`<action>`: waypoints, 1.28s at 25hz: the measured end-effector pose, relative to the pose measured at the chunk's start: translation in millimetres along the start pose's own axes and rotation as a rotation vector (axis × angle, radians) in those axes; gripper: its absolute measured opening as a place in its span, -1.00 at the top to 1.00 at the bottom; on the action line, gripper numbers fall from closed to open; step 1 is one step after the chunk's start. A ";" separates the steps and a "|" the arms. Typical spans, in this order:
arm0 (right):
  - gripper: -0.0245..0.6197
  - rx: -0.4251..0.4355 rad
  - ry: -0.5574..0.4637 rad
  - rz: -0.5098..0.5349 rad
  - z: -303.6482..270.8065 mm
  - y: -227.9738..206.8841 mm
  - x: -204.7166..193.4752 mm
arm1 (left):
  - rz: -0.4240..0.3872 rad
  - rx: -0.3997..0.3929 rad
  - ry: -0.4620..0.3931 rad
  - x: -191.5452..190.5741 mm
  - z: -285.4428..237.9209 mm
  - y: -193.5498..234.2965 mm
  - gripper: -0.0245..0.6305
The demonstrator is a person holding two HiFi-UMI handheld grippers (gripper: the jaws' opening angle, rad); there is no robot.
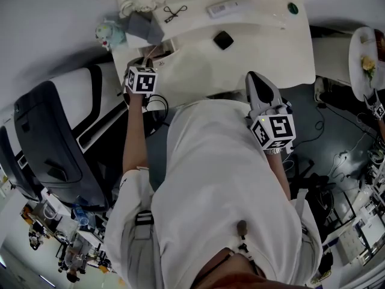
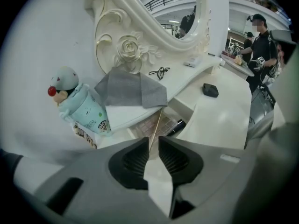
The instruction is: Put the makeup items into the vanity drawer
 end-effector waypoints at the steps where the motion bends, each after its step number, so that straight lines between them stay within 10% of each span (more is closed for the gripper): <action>1: 0.90 0.003 -0.003 0.001 1.6 -0.7 -0.2 | 0.014 0.010 -0.008 -0.2 3.7 -0.5 0.75; 21: 0.90 0.172 -0.033 0.011 52.1 -39.2 -3.2 | 0.331 0.026 -0.211 4.3 117.2 -78.6 0.91; 32: 0.90 0.305 -0.020 0.041 83.6 -77.8 0.8 | 0.358 -0.028 -0.425 43.4 189.1 -170.4 0.91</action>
Point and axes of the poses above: the fingertips, and each gripper's own axes: z backward along the fingers, y to its left, x out of its top, the point moved 10 cm from there along z, backward along the fingers, and after that the axes turned 15 degrees about x, right-handed, at the moved point
